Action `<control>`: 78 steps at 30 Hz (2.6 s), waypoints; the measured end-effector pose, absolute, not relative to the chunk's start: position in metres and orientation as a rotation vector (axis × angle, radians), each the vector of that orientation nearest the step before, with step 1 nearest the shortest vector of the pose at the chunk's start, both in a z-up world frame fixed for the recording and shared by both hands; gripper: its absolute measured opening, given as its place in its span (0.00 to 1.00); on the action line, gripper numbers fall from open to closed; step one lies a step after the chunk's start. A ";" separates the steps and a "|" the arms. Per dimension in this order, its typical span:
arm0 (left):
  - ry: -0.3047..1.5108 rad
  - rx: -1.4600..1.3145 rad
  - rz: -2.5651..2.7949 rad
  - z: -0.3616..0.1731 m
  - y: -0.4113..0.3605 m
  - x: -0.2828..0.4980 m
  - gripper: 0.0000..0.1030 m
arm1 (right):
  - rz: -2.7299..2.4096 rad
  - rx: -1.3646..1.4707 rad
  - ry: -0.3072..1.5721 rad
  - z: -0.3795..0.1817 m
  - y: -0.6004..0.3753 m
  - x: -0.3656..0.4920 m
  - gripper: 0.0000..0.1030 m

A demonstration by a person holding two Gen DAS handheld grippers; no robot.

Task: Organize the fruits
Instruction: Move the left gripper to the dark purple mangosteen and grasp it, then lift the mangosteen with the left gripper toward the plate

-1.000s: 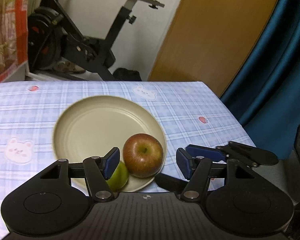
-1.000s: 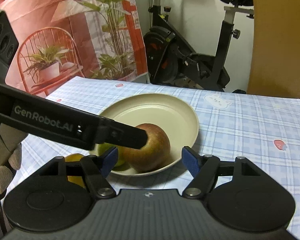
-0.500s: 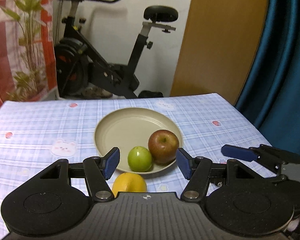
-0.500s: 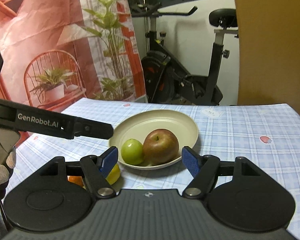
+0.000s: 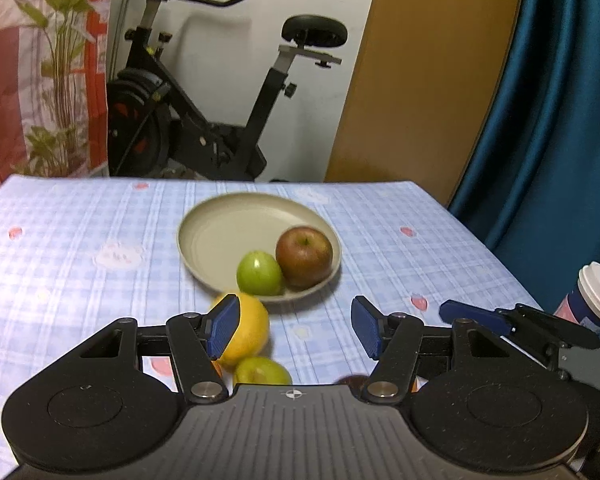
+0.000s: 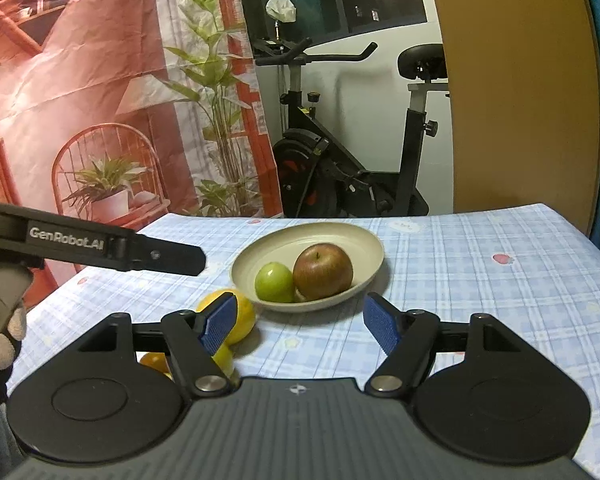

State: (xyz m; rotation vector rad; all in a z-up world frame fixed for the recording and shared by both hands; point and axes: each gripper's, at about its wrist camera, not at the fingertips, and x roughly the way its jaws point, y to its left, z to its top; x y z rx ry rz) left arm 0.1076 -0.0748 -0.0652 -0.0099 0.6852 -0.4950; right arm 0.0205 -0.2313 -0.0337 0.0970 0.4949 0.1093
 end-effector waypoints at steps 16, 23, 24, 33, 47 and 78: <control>0.739 0.011 -0.541 -0.088 -0.076 0.094 0.62 | 0.209 -0.010 0.581 -0.076 -0.203 0.009 0.56; 0.769 0.001 -0.562 -0.092 -0.078 0.093 0.61 | 0.200 -0.022 0.613 -0.085 -0.201 0.011 0.57; 0.773 0.003 -0.568 -0.093 -0.079 0.092 0.61 | 0.197 -0.024 0.617 -0.086 -0.201 0.011 0.57; 0.821 0.015 -0.614 -0.103 -0.087 0.087 0.61 | 0.200 -0.048 0.616 -0.092 -0.198 0.010 0.59; 0.875 0.058 -0.644 -0.119 -0.104 0.090 0.61 | 0.211 -0.078 0.604 -0.095 -0.198 0.009 0.60; 0.892 -0.067 -0.645 -0.122 -0.096 0.101 0.58 | 0.232 -0.135 0.593 -0.099 -0.198 0.020 0.61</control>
